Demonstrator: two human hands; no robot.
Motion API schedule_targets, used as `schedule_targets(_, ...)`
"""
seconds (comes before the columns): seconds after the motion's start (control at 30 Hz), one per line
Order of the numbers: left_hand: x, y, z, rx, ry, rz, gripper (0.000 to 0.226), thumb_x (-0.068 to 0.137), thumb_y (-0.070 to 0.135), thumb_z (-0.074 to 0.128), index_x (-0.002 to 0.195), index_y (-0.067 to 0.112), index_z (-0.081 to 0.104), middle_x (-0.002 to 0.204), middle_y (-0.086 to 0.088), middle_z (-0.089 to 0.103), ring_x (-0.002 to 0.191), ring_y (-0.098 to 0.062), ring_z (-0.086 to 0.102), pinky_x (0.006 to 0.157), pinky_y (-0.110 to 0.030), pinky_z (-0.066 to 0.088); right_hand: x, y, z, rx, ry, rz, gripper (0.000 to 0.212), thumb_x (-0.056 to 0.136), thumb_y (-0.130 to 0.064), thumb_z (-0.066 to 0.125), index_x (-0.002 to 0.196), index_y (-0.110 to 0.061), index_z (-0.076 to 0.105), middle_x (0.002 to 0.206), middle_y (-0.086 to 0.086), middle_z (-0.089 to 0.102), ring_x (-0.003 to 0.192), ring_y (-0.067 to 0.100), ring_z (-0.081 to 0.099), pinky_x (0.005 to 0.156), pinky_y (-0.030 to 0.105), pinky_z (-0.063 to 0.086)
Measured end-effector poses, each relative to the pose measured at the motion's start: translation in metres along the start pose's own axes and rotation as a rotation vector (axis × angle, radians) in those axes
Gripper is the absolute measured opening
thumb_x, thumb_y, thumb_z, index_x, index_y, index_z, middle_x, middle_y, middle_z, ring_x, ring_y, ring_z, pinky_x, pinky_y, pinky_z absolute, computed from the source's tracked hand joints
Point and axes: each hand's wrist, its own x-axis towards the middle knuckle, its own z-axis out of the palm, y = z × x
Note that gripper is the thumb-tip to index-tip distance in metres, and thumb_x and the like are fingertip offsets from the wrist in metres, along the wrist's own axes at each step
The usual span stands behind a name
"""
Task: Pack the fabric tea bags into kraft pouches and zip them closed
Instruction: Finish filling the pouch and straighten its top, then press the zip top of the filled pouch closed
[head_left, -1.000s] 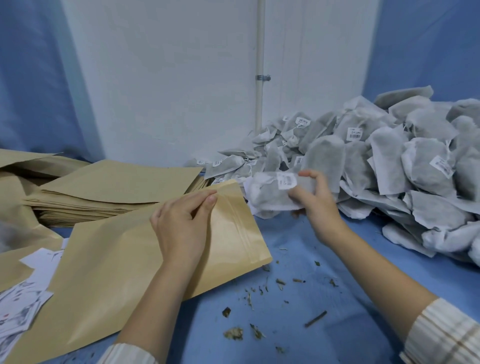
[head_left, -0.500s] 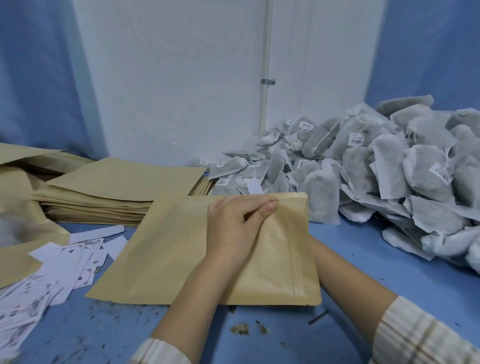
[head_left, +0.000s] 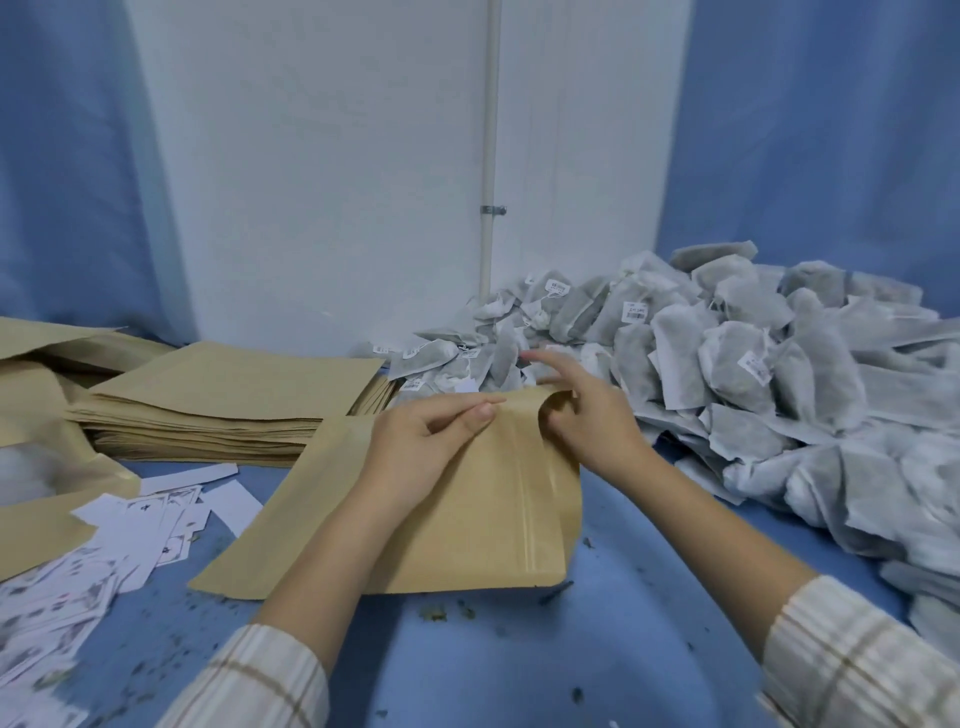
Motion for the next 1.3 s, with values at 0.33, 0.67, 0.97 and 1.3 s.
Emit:
schedule_targets(0.33,-0.045,0.069,-0.039,0.386,-0.367,0.22,0.089,0.056,0.075,0.065,0.136,0.059,0.029,0.141,0.04,0.026,0.128,0.023,0.017,0.099,0.003,0.011,-0.005,-0.051,-0.024,-0.129,0.149,0.328,0.018,0.077,-0.001,0.05,0.064,-0.007,0.062,0.064,0.009,0.054,0.064,0.022,0.048,0.046,0.027,0.029)
schedule_targets(0.67,-0.06,0.093,-0.071,-0.167,0.208,0.108,0.023,0.081,0.021,0.071,0.09,0.042,0.071,0.097,0.026,0.069,0.1,0.011,0.059,0.088,-0.004,0.041,-0.027,-0.121,-0.084,0.225,-0.053,0.203,0.007,0.082,-0.019,0.061,0.083,-0.016,0.067,0.075,0.011,0.07,0.061,0.023,0.069,0.058,0.031,0.058)
schedule_targets(0.97,-0.018,0.131,-0.103,-0.274,0.385,0.069,0.015,0.071,0.02,0.079,0.077,0.03,0.07,0.073,0.02,0.071,0.067,0.007,0.064,0.057,-0.008,0.046,-0.014,-0.139,-0.136,0.309,-0.168,0.038,0.043,0.062,-0.052,0.07,0.075,-0.011,0.072,0.067,-0.004,0.059,0.069,0.008,0.056,0.075,0.019,0.047)
schedule_targets(1.3,0.001,0.131,-0.101,-0.41,0.332,-0.126,0.021,0.06,0.028,0.081,0.071,0.016,0.069,0.067,0.006,0.072,0.058,-0.006,0.066,0.049,-0.016,0.049,-0.005,-0.144,-0.13,0.56,-0.096,0.083,0.024,0.07,-0.029,0.077,0.085,-0.01,0.074,0.089,0.003,0.074,0.085,0.013,0.069,0.074,0.026,0.056)
